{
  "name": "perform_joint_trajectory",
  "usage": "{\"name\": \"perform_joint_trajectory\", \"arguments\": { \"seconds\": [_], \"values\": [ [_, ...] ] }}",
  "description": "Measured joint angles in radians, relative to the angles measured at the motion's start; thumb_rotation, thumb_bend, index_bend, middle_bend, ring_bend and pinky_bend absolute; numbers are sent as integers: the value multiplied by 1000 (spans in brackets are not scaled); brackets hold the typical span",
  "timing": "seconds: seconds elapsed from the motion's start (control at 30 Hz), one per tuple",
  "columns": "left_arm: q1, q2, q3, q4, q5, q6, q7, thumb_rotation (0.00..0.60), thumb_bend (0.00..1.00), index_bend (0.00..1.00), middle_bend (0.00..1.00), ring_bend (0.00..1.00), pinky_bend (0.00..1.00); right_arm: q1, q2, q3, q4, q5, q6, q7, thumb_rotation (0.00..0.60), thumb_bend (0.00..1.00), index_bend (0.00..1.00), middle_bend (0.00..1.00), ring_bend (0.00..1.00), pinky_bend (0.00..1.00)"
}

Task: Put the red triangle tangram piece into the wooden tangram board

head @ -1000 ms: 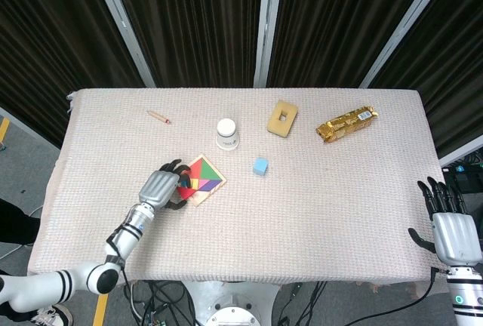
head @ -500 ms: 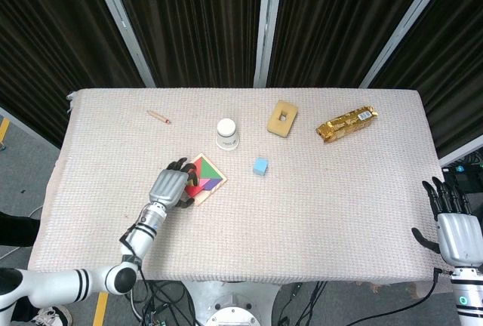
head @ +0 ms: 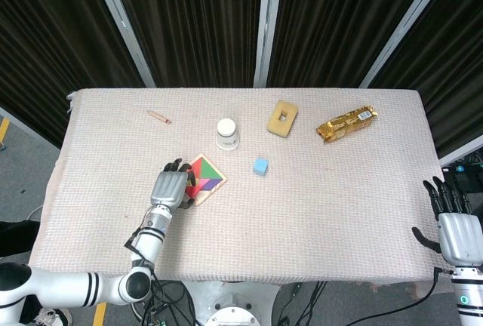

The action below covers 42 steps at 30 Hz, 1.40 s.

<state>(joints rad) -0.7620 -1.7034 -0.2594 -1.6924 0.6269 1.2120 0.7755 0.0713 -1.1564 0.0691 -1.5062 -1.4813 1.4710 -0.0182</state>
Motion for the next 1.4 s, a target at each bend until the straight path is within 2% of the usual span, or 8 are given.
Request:
{"name": "perform_joint_trajectory", "arguments": {
  "seconds": [0.53,1.17,1.4],
  "values": [
    [-49,-82,-40,4,-106,73,37,600,312,562,198,25,103,1,-8,0,16,5,-4,13,600,114,0,0,0,0],
    [-73,-115,-27,47,-117,80,57,600,312,563,200,25,103,-4,-9,-4,27,8,-6,25,600,115,0,0,0,0],
    [-71,-113,-27,39,-120,76,51,600,312,493,200,26,103,-3,-8,-3,27,8,-7,26,600,115,0,0,0,0]
  ]
}}
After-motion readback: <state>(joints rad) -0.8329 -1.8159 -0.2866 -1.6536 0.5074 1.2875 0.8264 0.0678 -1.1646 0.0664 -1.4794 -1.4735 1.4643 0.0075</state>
